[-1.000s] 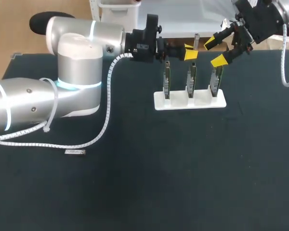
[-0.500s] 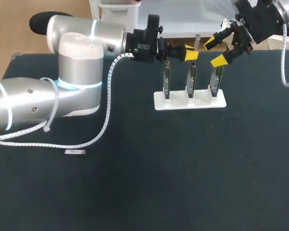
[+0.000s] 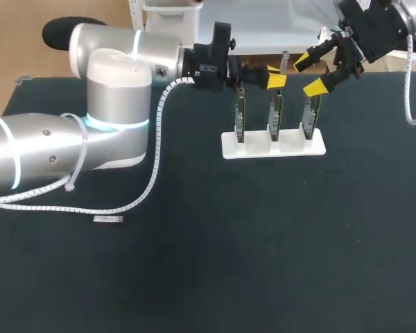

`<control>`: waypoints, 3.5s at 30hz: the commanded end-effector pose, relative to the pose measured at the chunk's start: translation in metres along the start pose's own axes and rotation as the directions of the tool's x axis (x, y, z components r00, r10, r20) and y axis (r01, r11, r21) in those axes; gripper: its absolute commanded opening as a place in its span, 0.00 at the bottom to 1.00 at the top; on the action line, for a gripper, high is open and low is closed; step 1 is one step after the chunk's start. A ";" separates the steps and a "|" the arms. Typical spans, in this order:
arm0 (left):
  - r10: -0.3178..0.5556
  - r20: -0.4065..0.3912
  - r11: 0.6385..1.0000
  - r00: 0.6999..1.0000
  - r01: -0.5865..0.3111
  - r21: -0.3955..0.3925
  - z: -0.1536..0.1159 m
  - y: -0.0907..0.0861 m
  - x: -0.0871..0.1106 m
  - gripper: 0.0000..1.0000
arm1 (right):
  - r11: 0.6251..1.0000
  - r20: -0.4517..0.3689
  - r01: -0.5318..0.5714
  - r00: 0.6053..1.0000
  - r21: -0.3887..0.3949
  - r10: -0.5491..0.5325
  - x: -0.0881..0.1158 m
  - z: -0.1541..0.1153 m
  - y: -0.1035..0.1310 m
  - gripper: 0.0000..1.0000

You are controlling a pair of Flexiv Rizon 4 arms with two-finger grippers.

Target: Pick up the optical module with the left hand, and insert it into the network port with the right hand.

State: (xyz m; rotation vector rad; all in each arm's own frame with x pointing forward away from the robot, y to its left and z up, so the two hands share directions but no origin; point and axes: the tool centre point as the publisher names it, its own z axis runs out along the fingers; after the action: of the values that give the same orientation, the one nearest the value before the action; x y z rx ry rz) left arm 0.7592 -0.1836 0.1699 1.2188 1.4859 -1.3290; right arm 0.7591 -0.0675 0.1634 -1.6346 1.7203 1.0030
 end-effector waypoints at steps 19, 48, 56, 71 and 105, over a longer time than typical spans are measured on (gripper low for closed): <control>0.000 -0.005 1.000 1.000 0.000 -0.014 0.000 0.003 -0.001 0.00 | 1.000 0.002 0.002 1.000 0.003 -0.002 0.001 0.000 0.001 1.00; 0.000 -0.005 1.000 1.000 0.000 -0.014 0.000 0.003 -0.001 0.00 | 0.996 0.013 0.084 0.996 0.024 -0.084 -0.035 -0.014 -0.024 1.00; 0.000 -0.005 1.000 1.000 0.000 -0.014 0.000 0.003 -0.001 0.00 | 0.996 0.027 0.087 0.996 -0.013 -0.087 -0.045 -0.005 -0.016 1.00; 0.000 -0.005 1.000 1.000 0.000 -0.014 0.000 0.003 -0.001 0.00 | 0.997 0.055 0.078 0.995 -0.004 -0.078 -0.054 0.004 0.000 1.00; 0.000 -0.005 1.000 1.000 0.000 -0.014 0.000 0.003 -0.001 0.00 | 0.997 0.050 0.074 0.996 0.029 -0.076 -0.058 0.005 0.003 0.51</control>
State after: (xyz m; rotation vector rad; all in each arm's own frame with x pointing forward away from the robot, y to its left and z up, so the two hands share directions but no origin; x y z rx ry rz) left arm 0.7622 -0.1831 0.1696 1.2132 1.4930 -1.3164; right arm 0.7667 -0.0299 0.2081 -1.6365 1.6177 0.9863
